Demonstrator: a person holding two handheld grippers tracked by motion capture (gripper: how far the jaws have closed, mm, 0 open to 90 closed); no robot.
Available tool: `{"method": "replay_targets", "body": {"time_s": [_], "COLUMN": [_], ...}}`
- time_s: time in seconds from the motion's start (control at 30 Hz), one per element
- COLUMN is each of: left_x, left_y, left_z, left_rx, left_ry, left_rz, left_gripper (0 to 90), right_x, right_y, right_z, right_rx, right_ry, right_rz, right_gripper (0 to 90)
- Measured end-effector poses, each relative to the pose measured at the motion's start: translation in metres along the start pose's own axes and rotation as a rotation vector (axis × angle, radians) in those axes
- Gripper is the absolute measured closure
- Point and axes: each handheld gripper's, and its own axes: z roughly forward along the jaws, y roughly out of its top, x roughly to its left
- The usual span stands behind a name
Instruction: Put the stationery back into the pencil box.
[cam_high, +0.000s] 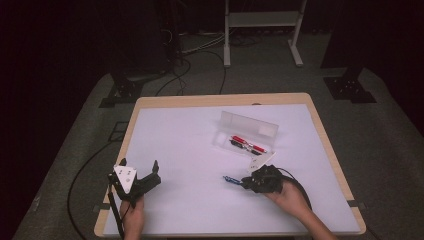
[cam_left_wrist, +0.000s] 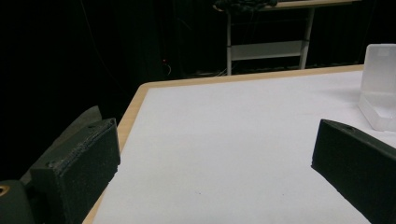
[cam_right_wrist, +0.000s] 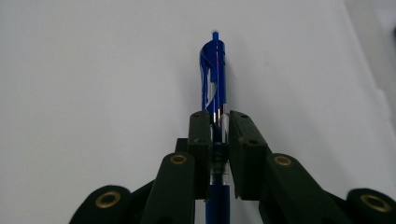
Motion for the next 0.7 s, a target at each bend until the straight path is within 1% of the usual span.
{"method": "replay_targets", "body": {"time_s": [0.03, 0.07, 0.1, 0.13, 0.17, 0.2, 0.23, 0.27, 0.3, 0.33, 0.37, 0.43, 0.47, 0.5, 0.53, 0.57, 0.63, 0.67, 0.7], "left_x": [0.0, 0.0, 0.0, 0.0, 0.0, 0.001, 0.001, 0.001, 0.001, 0.001, 0.001, 0.001, 0.001, 0.001, 0.002, 0.002, 0.002, 0.001, 0.001], "left_y": [0.0, 0.0, 0.0, 0.0, 0.0, 0.0, 0.0, 0.0, 0.0, 0.0, 0.0, 0.0, 0.0, 0.0, 0.0, 0.0, 0.0, 0.0, 0.0], "left_z": [0.0, 0.0, 0.0, 0.0, 0.0, 0.0, 0.0, 0.0, 0.0, 0.0, 0.0, 0.0, 0.0, 0.0, 0.0, 0.0, 0.0, 0.0, 0.0], "left_rx": [0.0, 0.001, 0.001, -0.001, -0.001, 0.0, 0.0, 0.002, 0.002, 0.002, 0.002, 0.002, 0.002, 0.002, 0.001, 0.001, 0.003, 0.002, 0.002], "left_ry": [0.0, 0.0, 0.0, -0.001, 0.0, 0.001, 0.001, 0.0, 0.0, 0.001, 0.001, 0.001, 0.002, 0.002, 0.001, 0.001, 0.0, 0.0, 0.0], "left_rz": [0.0, 0.0, 0.0, -0.001, 0.0, 0.002, 0.002, 0.0, 0.0, 0.0, 0.0, 0.001, 0.0, 0.0, -0.002, -0.002, -0.002, -0.001, -0.001], "left_gripper": [0.3, 0.3, 0.3, 0.3, 0.3, 0.4, 0.3, 0.3, 0.3, 0.3, 0.3, 0.3, 0.3, 0.3, 0.3, 0.3, 0.3, 0.3, 0.3], "right_x": [0.0, -0.006, -0.006, -0.009, -0.013, -0.019, -0.019, -0.025, -0.025, -0.031, -0.031, -0.036, -0.04, -0.04, -0.045, -0.045, -0.048, -0.053, -0.053], "right_y": [0.0, 0.003, 0.003, 0.006, 0.008, 0.011, 0.011, 0.015, 0.015, 0.018, 0.018, 0.022, 0.024, 0.024, 0.027, 0.027, 0.029, 0.031, 0.031], "right_z": [0.0, -0.002, -0.002, -0.003, -0.004, -0.007, -0.007, -0.009, -0.009, -0.01, -0.01, -0.01, -0.01, -0.01, -0.011, -0.011, -0.012, -0.012, -0.012], "right_rx": [0.0, -0.014, -0.014, -0.007, -0.005, -0.015, -0.015, -0.012, -0.012, -0.019, -0.019, -0.005, -0.007, -0.007, -0.01, -0.01, -0.011, -0.011, -0.011], "right_ry": [0.0, -0.004, -0.004, -0.01, -0.025, -0.027, -0.027, -0.042, -0.042, -0.044, -0.044, -0.061, -0.061, -0.061, -0.066, -0.066, -0.077, -0.082, -0.082], "right_rz": [0.0, 0.007, 0.007, 0.015, 0.007, 0.018, 0.018, 0.016, 0.016, 0.021, 0.021, 0.012, 0.01, 0.01, 0.013, 0.013, 0.018, 0.021, 0.021], "right_gripper": [78.8, 78.8, 78.8, 78.8, 78.8, 78.8, 78.8, 78.8, 78.8, 78.8, 78.8, 78.8, 78.8, 78.8, 78.8, 78.8, 78.8, 78.8, 78.8]}}
